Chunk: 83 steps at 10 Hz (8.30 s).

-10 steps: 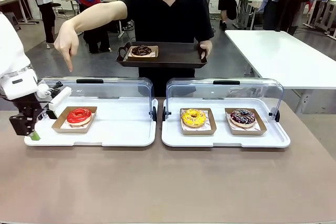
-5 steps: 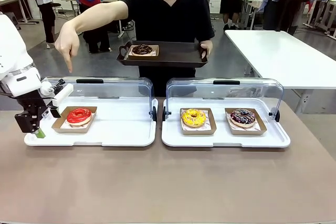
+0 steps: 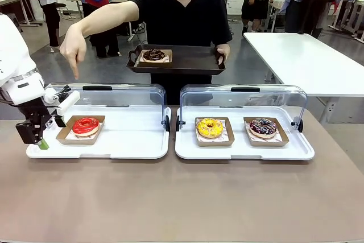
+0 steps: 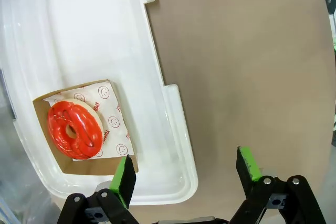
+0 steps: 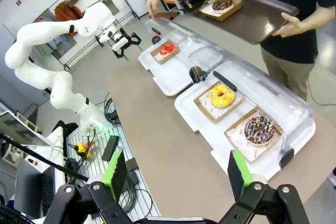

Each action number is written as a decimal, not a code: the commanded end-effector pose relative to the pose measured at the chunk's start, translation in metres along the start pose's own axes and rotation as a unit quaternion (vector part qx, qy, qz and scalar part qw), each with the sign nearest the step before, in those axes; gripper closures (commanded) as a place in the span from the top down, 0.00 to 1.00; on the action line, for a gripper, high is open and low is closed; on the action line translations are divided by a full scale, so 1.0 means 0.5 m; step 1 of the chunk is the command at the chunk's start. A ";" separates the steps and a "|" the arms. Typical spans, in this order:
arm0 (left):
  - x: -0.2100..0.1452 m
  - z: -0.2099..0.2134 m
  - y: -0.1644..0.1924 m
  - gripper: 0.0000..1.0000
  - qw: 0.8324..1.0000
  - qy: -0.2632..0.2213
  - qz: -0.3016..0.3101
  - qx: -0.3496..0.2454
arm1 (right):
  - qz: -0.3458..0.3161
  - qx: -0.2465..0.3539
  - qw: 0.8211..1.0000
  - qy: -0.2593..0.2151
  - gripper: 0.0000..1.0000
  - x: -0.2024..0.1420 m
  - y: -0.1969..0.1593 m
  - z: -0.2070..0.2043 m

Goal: Provide the desired donut to the person.
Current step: Pick up and lift the Paper togo box containing the Donut pointed at by the person, then place the picked Paper togo box onto the Handle tray extended by the person.

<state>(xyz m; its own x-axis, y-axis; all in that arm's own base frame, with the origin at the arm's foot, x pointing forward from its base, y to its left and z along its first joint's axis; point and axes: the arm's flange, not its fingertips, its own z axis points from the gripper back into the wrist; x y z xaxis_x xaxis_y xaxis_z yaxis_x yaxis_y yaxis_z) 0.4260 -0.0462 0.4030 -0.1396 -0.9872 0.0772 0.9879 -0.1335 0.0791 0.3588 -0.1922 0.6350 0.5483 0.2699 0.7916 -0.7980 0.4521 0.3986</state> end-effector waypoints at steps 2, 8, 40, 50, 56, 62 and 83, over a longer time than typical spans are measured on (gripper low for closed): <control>-0.021 -0.069 0.041 1.00 0.998 0.053 0.004 0.026 | 0.003 0.006 1.000 -0.011 1.00 0.000 0.001 -0.002; -0.022 -0.116 0.083 1.00 0.995 0.076 0.028 0.053 | 0.003 0.006 1.000 -0.011 1.00 0.000 0.001 -0.002; -0.036 -0.065 0.072 0.00 0.996 0.068 0.045 -0.045 | 0.003 0.006 1.000 -0.011 1.00 0.000 0.001 -0.002; 0.124 0.449 -0.072 0.00 0.996 0.041 0.061 0.049 | 0.003 0.006 1.000 -0.011 1.00 0.000 0.001 -0.002; 0.118 0.456 -0.080 0.00 0.997 0.038 0.053 0.052 | 0.003 0.006 1.000 -0.011 1.00 0.000 0.001 -0.002; 0.118 0.456 -0.080 0.00 0.997 0.038 0.053 0.052 | 0.003 0.006 1.000 -0.011 1.00 0.000 0.001 -0.002; 0.749 0.334 0.263 0.01 0.994 0.096 0.002 0.042 | 0.003 0.006 1.000 -0.011 1.00 0.000 0.001 -0.002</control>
<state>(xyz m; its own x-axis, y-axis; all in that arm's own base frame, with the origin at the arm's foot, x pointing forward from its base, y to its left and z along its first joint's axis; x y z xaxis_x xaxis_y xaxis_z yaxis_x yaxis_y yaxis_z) 0.4846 -0.4072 0.5915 -0.1457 -0.9842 -0.1009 0.9728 -0.1611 0.1667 0.3588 -0.1923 0.6351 0.5482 0.2699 0.7916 -0.7980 0.4520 0.3985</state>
